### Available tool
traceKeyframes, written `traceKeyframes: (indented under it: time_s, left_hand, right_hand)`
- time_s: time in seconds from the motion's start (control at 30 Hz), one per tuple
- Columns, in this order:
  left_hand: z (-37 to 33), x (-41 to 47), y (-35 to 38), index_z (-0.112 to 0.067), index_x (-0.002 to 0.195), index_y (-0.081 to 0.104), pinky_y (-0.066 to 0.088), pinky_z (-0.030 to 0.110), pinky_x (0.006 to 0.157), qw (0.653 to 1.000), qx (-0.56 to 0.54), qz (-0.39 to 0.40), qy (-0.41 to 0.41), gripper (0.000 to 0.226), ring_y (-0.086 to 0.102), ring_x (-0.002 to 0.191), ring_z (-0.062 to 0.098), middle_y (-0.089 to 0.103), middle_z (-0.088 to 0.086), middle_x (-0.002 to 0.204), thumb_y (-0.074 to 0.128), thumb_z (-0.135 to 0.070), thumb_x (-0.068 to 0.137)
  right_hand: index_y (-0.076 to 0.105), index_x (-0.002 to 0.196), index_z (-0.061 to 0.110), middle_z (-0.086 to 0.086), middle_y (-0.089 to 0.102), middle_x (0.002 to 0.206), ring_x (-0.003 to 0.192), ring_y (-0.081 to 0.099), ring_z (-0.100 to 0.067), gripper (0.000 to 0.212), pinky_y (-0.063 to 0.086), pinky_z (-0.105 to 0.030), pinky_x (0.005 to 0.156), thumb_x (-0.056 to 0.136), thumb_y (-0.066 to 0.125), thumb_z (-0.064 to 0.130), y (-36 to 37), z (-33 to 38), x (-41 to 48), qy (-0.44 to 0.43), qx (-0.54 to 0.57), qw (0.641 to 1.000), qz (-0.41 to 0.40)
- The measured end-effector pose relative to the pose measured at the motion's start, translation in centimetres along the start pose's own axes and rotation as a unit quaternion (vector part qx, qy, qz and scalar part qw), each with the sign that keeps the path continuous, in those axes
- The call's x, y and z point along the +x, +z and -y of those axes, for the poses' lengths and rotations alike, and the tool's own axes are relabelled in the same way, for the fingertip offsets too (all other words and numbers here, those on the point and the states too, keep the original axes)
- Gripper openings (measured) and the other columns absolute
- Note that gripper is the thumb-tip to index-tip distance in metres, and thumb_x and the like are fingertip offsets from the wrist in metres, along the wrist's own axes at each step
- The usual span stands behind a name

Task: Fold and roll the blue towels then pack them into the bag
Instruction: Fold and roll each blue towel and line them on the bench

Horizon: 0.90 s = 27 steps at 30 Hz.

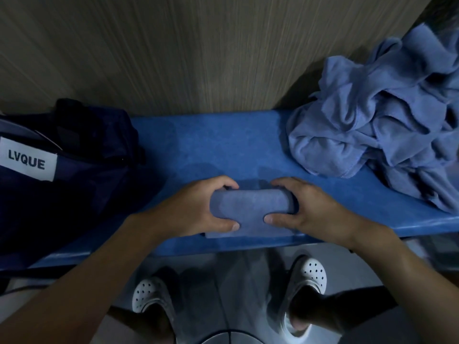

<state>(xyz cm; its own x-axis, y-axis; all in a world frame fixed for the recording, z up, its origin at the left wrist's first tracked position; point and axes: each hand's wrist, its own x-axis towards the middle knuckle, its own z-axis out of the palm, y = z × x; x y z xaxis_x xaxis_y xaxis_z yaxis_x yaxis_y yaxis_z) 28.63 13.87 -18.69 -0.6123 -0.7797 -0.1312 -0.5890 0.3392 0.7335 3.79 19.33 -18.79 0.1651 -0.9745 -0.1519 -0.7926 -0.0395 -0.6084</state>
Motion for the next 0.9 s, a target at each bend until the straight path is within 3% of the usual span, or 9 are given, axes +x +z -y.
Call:
traceKeyframes:
  time_s: [0.17,0.3,0.4,0.47,0.63,0.7,0.77,0.83,0.9]
  left_hand:
    - [-0.1,0.3,-1.1,-0.036,0.109,0.060,0.052,0.023,0.083,0.998,-0.057,-0.022,-0.004,0.056,0.063,0.098,0.003,0.065,-0.017,0.104,0.091,-0.029,0.063]
    - [0.3,0.6,-2.2,-0.029,0.108,0.063,0.054,0.023,0.081,0.989,-0.123,-0.078,-0.013,0.053,0.064,0.095,0.006,0.066,-0.009,0.104,0.087,-0.029,0.061]
    - [0.7,0.6,-3.3,-0.027,0.107,0.062,0.053,0.019,0.072,0.979,-0.164,-0.116,-0.027,0.048,0.063,0.090,0.007,0.063,-0.006,0.104,0.086,-0.023,0.066]
    - [1.0,0.5,-3.9,-0.031,0.108,0.059,0.052,0.018,0.070,0.969,-0.192,-0.153,-0.037,0.049,0.061,0.086,0.002,0.062,-0.006,0.103,0.084,-0.024,0.066]
    - [1.5,1.0,-4.8,-0.029,0.122,0.053,0.053,0.017,0.078,0.926,-0.211,-0.306,-0.072,0.051,0.062,0.098,0.004,0.059,-0.010,0.111,0.080,-0.022,0.079]
    - [1.6,0.9,-5.3,-0.024,0.125,0.053,0.050,0.013,0.076,0.922,-0.165,-0.347,-0.046,0.048,0.061,0.096,0.001,0.058,-0.012,0.111,0.076,-0.025,0.083]
    - [2.0,0.5,-6.2,-0.018,0.123,0.056,0.051,0.020,0.080,0.920,-0.074,-0.384,0.006,0.042,0.060,0.095,0.005,0.057,-0.005,0.113,0.072,-0.026,0.084]
    - [3.0,0.2,-7.3,-0.013,0.115,0.061,0.049,0.031,0.087,0.905,0.057,-0.420,0.044,0.035,0.058,0.096,0.012,0.057,-0.001,0.111,0.069,-0.028,0.084]
    - [4.5,0.2,-8.3,-0.016,0.114,0.063,0.037,0.049,0.104,0.867,0.233,-0.441,0.011,0.042,0.055,0.115,0.022,0.060,0.000,0.117,0.062,-0.043,0.082]
  right_hand:
    - [0.045,0.121,0.030,0.017,0.051,0.109,0.095,0.054,0.002,0.067,0.049,-0.013,0.076,0.067,0.085,0.031,-0.2,1.2,0.6,0.035,0.162,0.985,-0.050]
    - [0.046,0.128,0.030,0.008,0.058,0.112,0.102,0.061,-0.007,0.067,0.055,-0.025,0.081,0.072,0.083,0.023,-0.6,2.2,1.3,0.081,0.309,0.946,-0.051]
    - [0.056,0.122,0.015,-0.004,0.069,0.112,0.106,0.066,-0.019,0.053,0.054,-0.035,0.091,0.075,0.081,0.013,-0.8,2.8,1.7,0.078,0.403,0.912,0.000]
    - [0.059,0.118,0.008,-0.011,0.071,0.111,0.105,0.067,-0.026,0.045,0.053,-0.041,0.093,0.077,0.077,0.011,-0.3,3.5,2.2,0.084,0.454,0.887,-0.010]
    - [0.054,0.110,0.009,-0.010,0.073,0.094,0.083,0.071,-0.021,0.032,0.058,-0.034,0.072,0.083,0.070,0.008,1.3,5.8,5.8,0.141,0.581,0.797,-0.084]
    - [0.052,0.102,0.014,-0.005,0.073,0.088,0.080,0.070,-0.018,0.027,0.056,-0.031,0.070,0.083,0.071,0.010,1.5,6.3,8.0,0.151,0.615,0.769,-0.085]
    - [0.053,0.101,0.014,-0.005,0.072,0.092,0.083,0.071,-0.018,0.025,0.055,-0.031,0.072,0.084,0.072,0.012,1.5,6.8,10.3,0.158,0.642,0.745,-0.083]
    - [0.053,0.106,0.011,-0.007,0.070,0.100,0.088,0.071,-0.019,0.030,0.055,-0.031,0.072,0.084,0.072,0.014,1.6,7.2,12.4,0.168,0.656,0.731,-0.082]
    - [0.053,0.114,0.009,-0.011,0.069,0.107,0.092,0.070,-0.020,0.036,0.057,-0.030,0.072,0.084,0.073,0.015,1.9,7.9,14.3,0.179,0.650,0.733,-0.091]
